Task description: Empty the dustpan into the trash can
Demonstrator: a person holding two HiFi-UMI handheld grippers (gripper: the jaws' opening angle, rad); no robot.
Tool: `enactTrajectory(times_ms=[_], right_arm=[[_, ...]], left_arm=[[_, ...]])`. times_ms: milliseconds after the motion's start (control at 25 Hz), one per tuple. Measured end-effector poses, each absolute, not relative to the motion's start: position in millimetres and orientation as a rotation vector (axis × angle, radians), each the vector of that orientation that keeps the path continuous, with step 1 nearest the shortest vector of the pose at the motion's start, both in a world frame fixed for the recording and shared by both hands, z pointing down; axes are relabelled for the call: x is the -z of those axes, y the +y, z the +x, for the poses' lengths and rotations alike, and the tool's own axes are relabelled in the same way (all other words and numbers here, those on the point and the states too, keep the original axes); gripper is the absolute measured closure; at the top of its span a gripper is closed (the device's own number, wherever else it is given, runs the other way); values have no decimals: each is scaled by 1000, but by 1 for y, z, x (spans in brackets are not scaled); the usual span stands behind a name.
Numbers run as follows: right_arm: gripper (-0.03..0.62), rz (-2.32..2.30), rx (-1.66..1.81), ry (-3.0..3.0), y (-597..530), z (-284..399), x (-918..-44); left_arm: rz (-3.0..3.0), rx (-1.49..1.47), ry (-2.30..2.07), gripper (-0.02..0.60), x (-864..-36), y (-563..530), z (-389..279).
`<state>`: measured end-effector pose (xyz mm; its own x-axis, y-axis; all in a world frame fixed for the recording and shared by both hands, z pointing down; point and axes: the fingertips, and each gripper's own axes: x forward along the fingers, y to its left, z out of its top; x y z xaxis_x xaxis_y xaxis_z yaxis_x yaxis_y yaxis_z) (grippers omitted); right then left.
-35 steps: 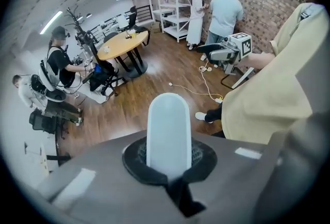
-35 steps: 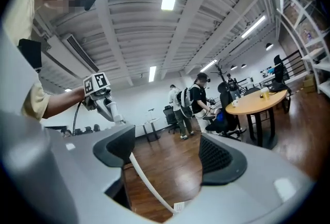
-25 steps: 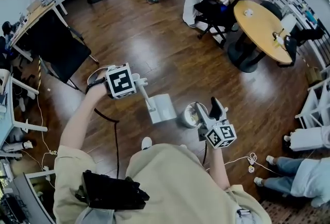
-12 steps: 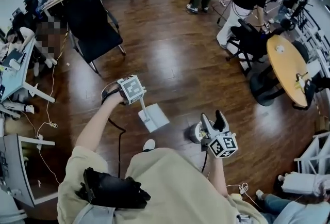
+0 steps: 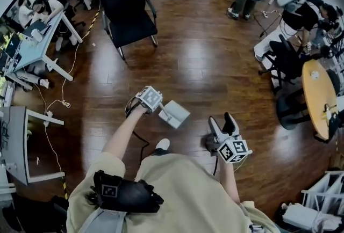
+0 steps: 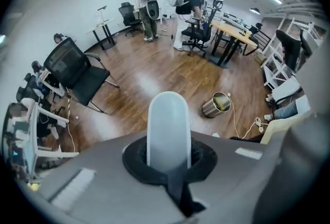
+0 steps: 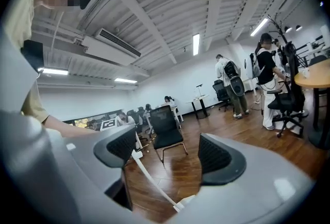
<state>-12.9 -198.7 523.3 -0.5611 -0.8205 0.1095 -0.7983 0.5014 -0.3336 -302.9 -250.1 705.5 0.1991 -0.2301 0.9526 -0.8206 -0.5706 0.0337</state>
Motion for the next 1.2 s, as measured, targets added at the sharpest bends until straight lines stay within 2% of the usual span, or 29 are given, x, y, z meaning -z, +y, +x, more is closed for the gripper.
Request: enactTrajectory(times_ms=[240,680,1080,1200], right_arm=[[223,-1421,550,2698,-198,-36,-529],[223,-1550,580,2643,-180,-12,-533],[223,-1601,623,2606,-174,2,-541],[223,-1584,621,2615,-175,-2,-545]], left_arm=[[1915,-1382,-1117,574,-735,-254,-322],[1863,-1449,-1118,574,-808,-227,-314],[1816,-1477,-1099,574,-837,-185,-329],[1799,-1428,-1067,525,-845,-167,-331]])
